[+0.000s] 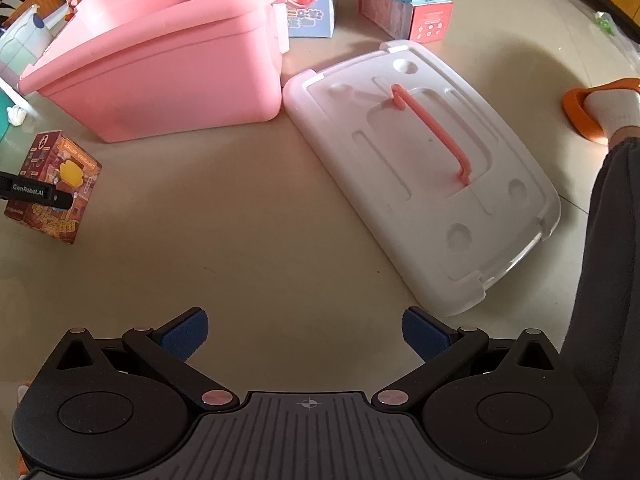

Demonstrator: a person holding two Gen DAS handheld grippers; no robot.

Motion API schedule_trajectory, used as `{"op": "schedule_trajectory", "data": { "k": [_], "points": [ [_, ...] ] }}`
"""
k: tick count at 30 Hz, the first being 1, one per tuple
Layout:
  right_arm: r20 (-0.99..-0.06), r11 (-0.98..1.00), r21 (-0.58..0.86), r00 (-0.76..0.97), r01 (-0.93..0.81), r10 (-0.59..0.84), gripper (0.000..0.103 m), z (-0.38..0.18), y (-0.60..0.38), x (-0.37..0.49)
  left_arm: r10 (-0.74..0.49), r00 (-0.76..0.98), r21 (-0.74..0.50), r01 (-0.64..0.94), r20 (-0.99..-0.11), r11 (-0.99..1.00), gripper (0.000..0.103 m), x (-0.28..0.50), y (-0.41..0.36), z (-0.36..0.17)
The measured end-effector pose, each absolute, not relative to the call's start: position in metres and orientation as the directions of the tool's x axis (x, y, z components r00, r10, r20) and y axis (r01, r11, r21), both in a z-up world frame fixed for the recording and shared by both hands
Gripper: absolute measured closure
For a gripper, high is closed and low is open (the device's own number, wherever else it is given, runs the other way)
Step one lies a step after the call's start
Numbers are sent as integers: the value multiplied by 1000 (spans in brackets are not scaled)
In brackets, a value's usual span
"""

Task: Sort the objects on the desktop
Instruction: 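Lower the left tool onto the maroon box and close it, then lift the maroon box with the left tool and carry it over the pink bin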

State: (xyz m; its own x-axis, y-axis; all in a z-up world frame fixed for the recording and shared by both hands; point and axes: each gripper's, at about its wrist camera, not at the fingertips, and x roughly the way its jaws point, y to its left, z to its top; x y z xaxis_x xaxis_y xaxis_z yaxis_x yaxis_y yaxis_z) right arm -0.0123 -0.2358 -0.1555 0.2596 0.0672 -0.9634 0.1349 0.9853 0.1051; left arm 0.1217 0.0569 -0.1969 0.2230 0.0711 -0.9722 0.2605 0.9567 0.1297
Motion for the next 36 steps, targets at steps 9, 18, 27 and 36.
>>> {"op": "schedule_trajectory", "data": {
  "k": [9, 18, 27, 36],
  "points": [
    [-963, 987, 111, 257, 117, 78, 0, -157, -232, -11, 20, 199, 59, 191, -980, 980, 39, 121, 58, -195],
    [-960, 989, 109, 270, 98, 79, 0, -152, -229, -12, 15, 133, 42, 203, -991, 978, 40, 105, 43, -193],
    [-952, 988, 122, 292, 95, 90, 0, -147, -231, -15, -38, 130, -2, 269, -991, 963, 40, 75, 5, -161],
    [-948, 990, 114, 306, 86, 83, 0, -140, -235, -21, -75, 138, -28, 312, -988, 950, 39, 52, -33, -119]
  ]
}}
